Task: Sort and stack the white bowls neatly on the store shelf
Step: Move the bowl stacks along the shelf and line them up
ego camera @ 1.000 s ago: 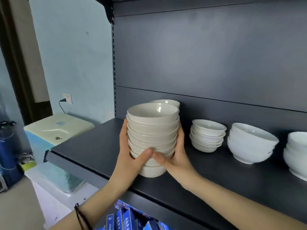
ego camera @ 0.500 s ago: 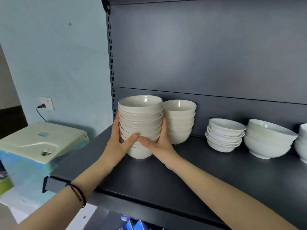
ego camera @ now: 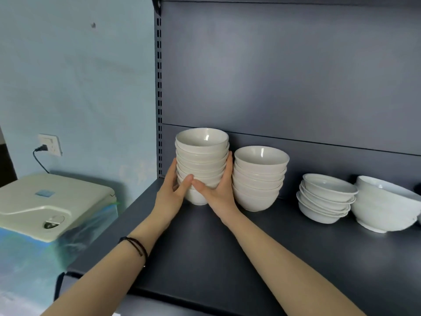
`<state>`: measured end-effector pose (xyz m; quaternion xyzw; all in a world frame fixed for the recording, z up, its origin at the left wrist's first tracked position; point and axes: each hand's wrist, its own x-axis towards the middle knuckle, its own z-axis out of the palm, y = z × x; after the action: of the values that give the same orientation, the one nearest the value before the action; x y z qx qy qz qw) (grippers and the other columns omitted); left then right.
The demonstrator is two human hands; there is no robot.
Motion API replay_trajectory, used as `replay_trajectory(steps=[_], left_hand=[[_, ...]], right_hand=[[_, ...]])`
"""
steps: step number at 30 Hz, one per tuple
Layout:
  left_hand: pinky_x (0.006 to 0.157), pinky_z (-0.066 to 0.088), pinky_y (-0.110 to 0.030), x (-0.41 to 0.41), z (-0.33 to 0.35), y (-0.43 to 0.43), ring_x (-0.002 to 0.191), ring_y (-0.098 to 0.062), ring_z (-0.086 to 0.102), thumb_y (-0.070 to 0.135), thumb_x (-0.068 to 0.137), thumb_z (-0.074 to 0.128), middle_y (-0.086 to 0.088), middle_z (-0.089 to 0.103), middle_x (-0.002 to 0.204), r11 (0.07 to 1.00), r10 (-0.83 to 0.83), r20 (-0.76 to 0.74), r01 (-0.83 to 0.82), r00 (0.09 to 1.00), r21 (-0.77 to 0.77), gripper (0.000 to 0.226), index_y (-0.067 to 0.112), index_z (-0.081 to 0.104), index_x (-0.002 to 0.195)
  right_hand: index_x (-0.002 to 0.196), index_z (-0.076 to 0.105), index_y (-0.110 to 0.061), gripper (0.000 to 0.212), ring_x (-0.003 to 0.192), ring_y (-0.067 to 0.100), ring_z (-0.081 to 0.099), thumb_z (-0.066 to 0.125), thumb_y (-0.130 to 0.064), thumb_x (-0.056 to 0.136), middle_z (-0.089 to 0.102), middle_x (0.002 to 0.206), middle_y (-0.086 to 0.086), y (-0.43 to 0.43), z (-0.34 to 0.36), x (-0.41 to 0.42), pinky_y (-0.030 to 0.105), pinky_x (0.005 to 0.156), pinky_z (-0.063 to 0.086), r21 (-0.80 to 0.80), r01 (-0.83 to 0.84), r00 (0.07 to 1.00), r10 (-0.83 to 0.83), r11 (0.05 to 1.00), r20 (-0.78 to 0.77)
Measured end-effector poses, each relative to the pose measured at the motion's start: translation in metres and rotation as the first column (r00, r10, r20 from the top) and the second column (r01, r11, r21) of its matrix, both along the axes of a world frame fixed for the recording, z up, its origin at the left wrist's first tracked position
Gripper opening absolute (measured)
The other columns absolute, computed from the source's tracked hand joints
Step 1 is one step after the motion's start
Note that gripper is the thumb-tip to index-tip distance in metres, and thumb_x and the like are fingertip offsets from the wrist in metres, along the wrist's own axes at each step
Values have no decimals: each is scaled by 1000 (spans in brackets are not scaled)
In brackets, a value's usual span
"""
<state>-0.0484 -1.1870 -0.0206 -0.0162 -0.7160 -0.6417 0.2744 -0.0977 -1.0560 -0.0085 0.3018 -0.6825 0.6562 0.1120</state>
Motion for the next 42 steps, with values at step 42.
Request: replay_trajectory(steps=[42], left_hand=[[105,39,-27,-13,11,-1,126,-9,46,63,66,63,5,43,142,997,51,-58,-47,997,64,88,32,31,142]], right_hand=[[153,11,-33,109,136,1,39,84,-29,71,36,151,-14,-2,1,-3,38,115,35,30,-36,994,33,999,100]])
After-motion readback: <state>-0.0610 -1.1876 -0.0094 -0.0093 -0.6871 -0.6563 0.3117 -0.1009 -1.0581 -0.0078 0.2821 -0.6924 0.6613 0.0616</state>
